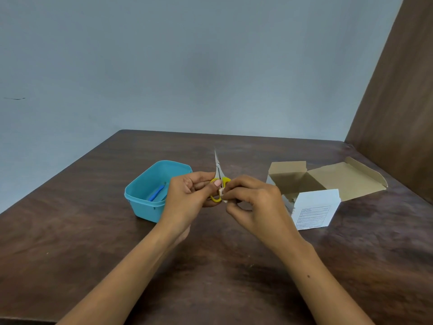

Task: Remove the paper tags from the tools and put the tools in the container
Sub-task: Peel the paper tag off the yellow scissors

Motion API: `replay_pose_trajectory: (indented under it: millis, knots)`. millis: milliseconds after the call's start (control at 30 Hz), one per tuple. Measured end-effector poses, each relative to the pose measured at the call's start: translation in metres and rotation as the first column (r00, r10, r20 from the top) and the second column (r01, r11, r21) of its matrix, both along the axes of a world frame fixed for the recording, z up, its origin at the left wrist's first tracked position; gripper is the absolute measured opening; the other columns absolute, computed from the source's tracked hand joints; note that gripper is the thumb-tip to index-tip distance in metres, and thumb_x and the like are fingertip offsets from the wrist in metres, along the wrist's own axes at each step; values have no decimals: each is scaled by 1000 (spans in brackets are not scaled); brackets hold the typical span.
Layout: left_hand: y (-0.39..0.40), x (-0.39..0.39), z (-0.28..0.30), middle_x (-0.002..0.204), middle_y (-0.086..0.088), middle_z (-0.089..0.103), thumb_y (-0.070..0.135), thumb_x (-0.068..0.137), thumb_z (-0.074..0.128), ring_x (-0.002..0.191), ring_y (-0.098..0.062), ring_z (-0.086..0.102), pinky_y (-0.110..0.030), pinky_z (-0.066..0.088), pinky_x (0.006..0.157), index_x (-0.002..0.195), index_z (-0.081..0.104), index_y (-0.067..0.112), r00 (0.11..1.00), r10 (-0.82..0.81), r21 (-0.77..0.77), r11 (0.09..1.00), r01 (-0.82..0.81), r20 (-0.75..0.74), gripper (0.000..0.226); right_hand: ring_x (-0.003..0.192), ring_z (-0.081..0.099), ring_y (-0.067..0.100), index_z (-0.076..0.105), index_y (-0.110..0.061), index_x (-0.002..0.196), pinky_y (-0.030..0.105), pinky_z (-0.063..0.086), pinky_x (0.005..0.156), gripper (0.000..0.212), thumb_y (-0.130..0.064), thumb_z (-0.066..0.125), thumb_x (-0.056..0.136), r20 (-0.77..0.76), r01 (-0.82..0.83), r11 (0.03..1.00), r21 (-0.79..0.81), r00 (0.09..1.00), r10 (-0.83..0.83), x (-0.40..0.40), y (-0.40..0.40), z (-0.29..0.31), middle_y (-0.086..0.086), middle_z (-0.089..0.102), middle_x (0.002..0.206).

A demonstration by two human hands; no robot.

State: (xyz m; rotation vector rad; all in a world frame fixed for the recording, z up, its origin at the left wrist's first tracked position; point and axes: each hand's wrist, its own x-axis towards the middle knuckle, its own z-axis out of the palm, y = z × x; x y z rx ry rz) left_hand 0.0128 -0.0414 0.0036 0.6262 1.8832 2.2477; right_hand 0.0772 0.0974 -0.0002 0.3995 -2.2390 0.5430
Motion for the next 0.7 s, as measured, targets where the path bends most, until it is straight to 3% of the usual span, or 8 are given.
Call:
replay_pose_trajectory:
  millis: [267, 367, 467, 567, 700]
  knots:
    - [-3, -5, 2, 87, -13, 75, 6, 85, 64, 74, -12, 71, -19, 55, 59, 105, 68, 0, 999, 28, 36, 999, -30, 44, 21, 64, 58, 12, 68, -10, 65, 33, 50, 55, 8, -5, 64, 69, 56, 48, 999, 27, 997, -49, 1, 5, 0, -2, 63, 71]
    - [-3, -6, 3, 85, -10, 76, 7, 84, 65, 73, -10, 70, -20, 56, 60, 105, 68, 2, 998, 31, 32, 999, -32, 52, 21, 63, 62, 9, 70, -8, 64, 27, 52, 58, 9, 0, 68, 67, -22, 73, 977, -202, 997, -79, -1, 8, 2, -2, 67, 70]
    - [-2, -3, 4, 80, -5, 76, 6, 84, 65, 70, -8, 70, -19, 56, 58, 99, 70, 6, 999, -4, 34, 999, 3, 51, 16, 69, 67, 9, 74, -9, 69, 19, 54, 64, 10, -1, 69, 70, 13, 59, 855, -516, 998, -61, 1, 8, 6, 0, 71, 72]
    - [-2, -1, 5, 90, -9, 76, 9, 83, 65, 81, -15, 71, -22, 57, 63, 100, 71, 8, 995, -75, 18, 997, 73, 65, 18, 70, 69, 10, 74, -17, 71, 20, 54, 68, 22, 3, 67, 76, 147, 81, 701, -709, 988, 34, 0, 6, 7, 0, 73, 72]
    - [-3, 1, 7, 96, -12, 74, 9, 81, 66, 86, -18, 70, -25, 57, 67, 104, 71, 5, 988, -104, 20, 994, 103, 113, 24, 71, 69, 11, 74, -9, 77, 20, 53, 64, 17, 5, 65, 81, 130, 30, 461, -887, 974, 185, 0, 3, 8, 6, 74, 76]
